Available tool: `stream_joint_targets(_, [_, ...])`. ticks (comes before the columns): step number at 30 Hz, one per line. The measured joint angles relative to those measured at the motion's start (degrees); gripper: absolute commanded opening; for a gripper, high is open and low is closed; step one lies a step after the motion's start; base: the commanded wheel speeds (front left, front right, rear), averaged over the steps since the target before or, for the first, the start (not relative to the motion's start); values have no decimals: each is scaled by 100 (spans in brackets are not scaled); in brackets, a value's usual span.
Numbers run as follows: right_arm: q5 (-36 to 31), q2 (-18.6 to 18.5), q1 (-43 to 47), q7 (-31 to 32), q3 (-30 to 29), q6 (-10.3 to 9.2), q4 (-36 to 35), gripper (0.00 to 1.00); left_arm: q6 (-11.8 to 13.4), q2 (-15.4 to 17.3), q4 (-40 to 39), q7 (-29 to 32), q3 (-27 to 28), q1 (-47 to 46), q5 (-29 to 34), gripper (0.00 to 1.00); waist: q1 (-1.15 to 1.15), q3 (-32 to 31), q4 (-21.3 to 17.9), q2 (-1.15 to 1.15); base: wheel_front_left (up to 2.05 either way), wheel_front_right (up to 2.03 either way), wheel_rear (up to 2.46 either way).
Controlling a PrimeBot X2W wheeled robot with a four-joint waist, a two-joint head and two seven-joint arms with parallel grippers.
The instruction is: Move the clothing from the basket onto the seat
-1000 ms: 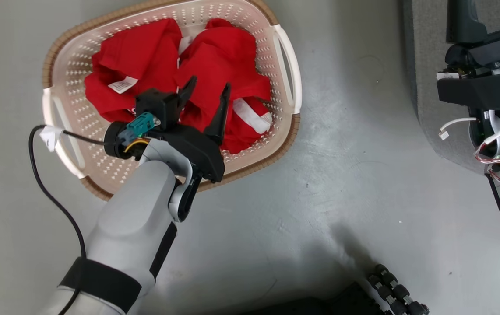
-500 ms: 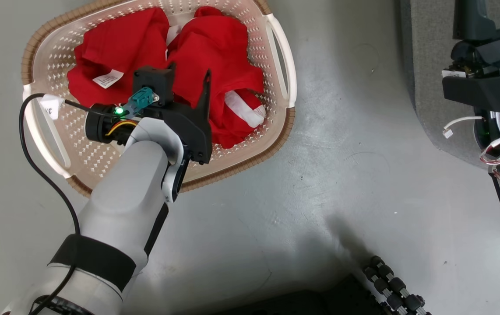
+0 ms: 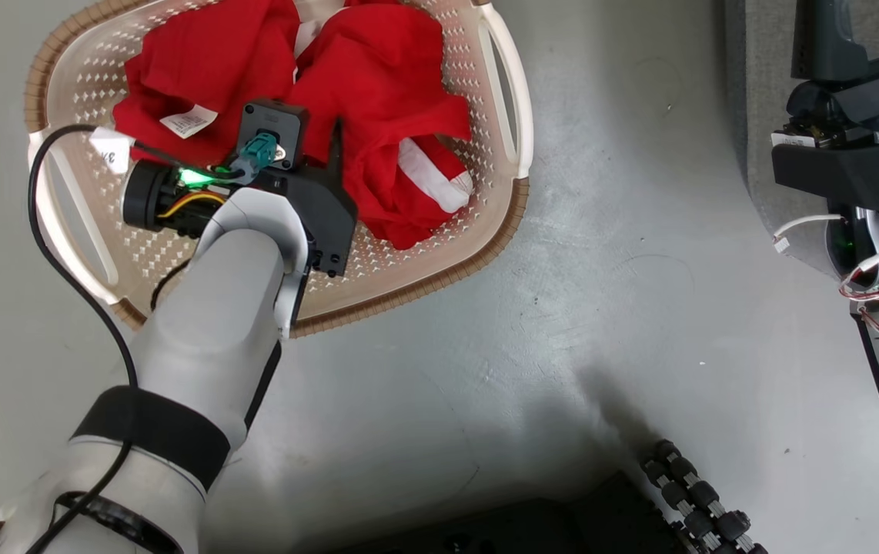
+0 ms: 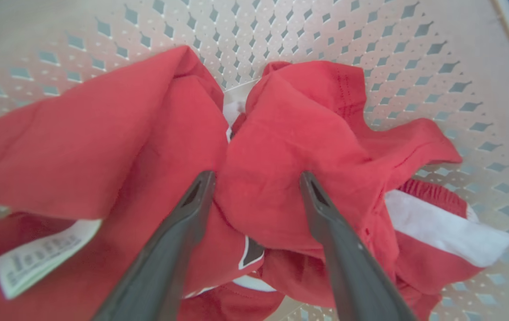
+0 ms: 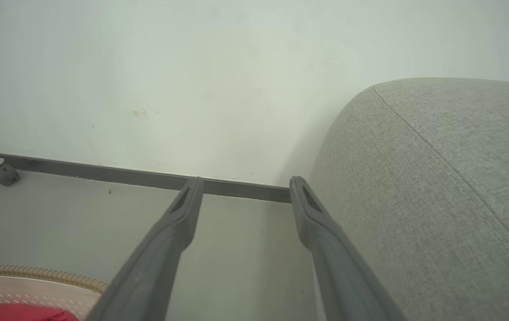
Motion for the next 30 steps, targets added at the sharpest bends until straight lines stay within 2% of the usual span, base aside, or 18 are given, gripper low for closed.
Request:
stream_joint_targets(13, [0, 156, 111, 0, -33, 51, -93, 100, 99, 5, 225, 275, -327, -176, 208, 100, 0, 179, -98, 0, 0, 0, 0])
stream_joint_targets(14, [0, 164, 114, 0, -37, 51, -98, 100, 99, 5, 235, 277, -332, -181, 208, 92, 0, 185, -104, 0, 0, 0, 0])
stream_joint_targets(16, [0, 175, 114, 0, -52, 55, -108, 100, 99, 7, 243, 277, -353, -216, 208, 0, 0, 197, -117, 0, 0, 0, 0])
stream_joint_targets(24, [0, 250, 116, 0, -126, 113, 138, 100, 100, 8, 219, 110, -389, -197, 162, 0, 0, 75, -131, 0, 0, 0, 0])
stream_joint_targets(30, [-3, 281, 118, 0, -169, 214, 427, 100, 100, 9, -23, -196, -379, 169, -123, 0, 0, -233, -90, 0, 0, 0, 0])
